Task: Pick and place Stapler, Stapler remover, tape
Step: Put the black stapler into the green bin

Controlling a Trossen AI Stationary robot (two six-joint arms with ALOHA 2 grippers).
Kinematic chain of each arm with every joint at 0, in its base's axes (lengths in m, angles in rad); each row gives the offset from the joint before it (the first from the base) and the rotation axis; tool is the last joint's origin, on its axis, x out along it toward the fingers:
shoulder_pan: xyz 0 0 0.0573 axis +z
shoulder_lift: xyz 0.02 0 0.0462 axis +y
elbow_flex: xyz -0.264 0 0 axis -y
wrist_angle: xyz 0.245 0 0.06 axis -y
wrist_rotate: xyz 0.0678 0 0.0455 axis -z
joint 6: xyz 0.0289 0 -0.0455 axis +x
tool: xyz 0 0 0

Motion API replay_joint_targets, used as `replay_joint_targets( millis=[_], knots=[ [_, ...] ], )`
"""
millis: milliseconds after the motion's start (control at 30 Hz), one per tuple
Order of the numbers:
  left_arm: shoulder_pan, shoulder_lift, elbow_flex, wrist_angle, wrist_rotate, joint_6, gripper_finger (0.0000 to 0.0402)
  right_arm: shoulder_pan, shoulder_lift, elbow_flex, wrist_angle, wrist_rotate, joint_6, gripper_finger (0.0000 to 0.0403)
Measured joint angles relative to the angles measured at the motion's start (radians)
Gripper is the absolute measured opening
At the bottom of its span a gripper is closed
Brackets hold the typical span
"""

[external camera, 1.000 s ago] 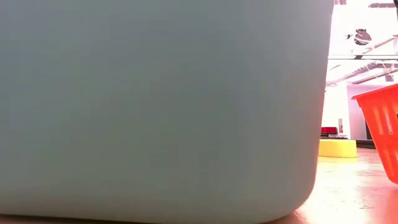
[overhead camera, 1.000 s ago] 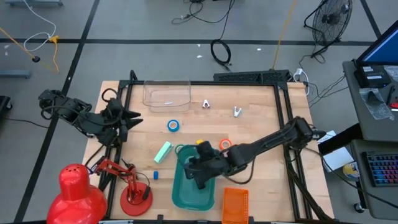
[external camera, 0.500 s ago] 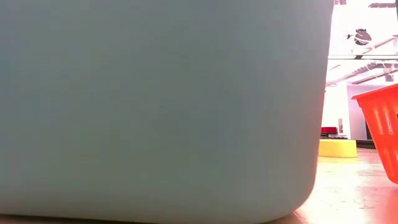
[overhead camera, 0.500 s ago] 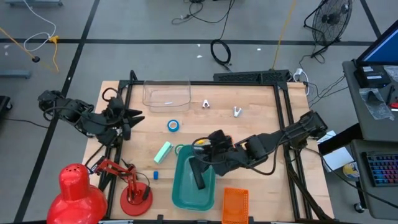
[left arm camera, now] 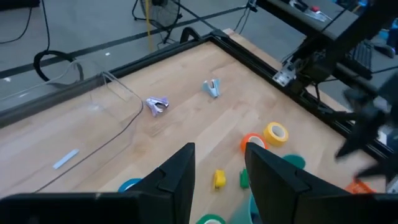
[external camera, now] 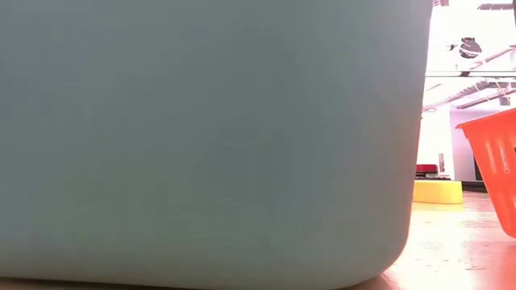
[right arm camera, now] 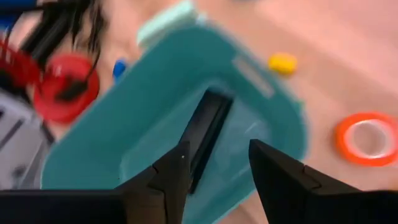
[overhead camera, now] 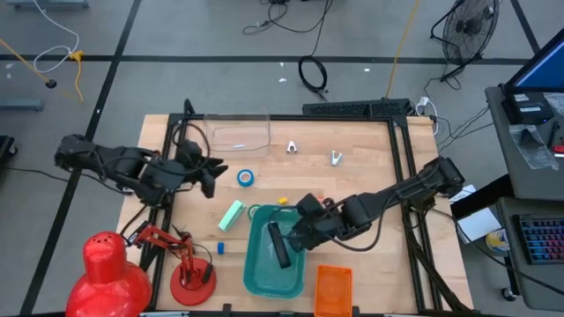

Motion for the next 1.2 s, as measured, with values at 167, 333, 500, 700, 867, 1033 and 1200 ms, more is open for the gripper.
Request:
replay_joint_targets(
  millis=[167, 333, 500, 700, 867, 1033, 1200],
  knots=[
    [0.019, 0.045, 0.0, 0.078, -0.001, -0.009, 0.0145, -0.018, 0.001, -0.175, 0.162, -0.18, -0.013, 0.0117],
    [0.019, 0.063, 0.0, 0.117, -0.001, 0.005, 0.0145, -0.03, 0.002, -0.292, 0.324, -0.243, -0.037, 0.0044],
    [0.019, 0.064, 0.0, 0.117, -0.001, -0.01, 0.0145, -0.04, 0.001, -0.315, 0.427, -0.268, -0.081, 0.0007],
    [0.019, 0.064, 0.0, 0.117, -0.001, -0.013, 0.0145, -0.063, 0.005, -0.315, 0.436, -0.292, -0.133, 0.0001],
    [0.018, 0.064, 0.0, 0.116, -0.001, -0.013, 0.0145, -0.075, 0.057, -0.271, 0.405, -0.319, -0.167, 0.0001],
    [0.018, 0.064, 0.0, 0.117, -0.001, -0.013, 0.0145, -0.075, 0.165, -0.093, 0.253, -0.345, -0.249, 0.0],
    [0.017, 0.064, 0.0, 0.108, 0.008, -0.012, 0.0145, -0.081, 0.258, 0.076, 0.064, -0.318, -0.336, 0.0]
  ],
)
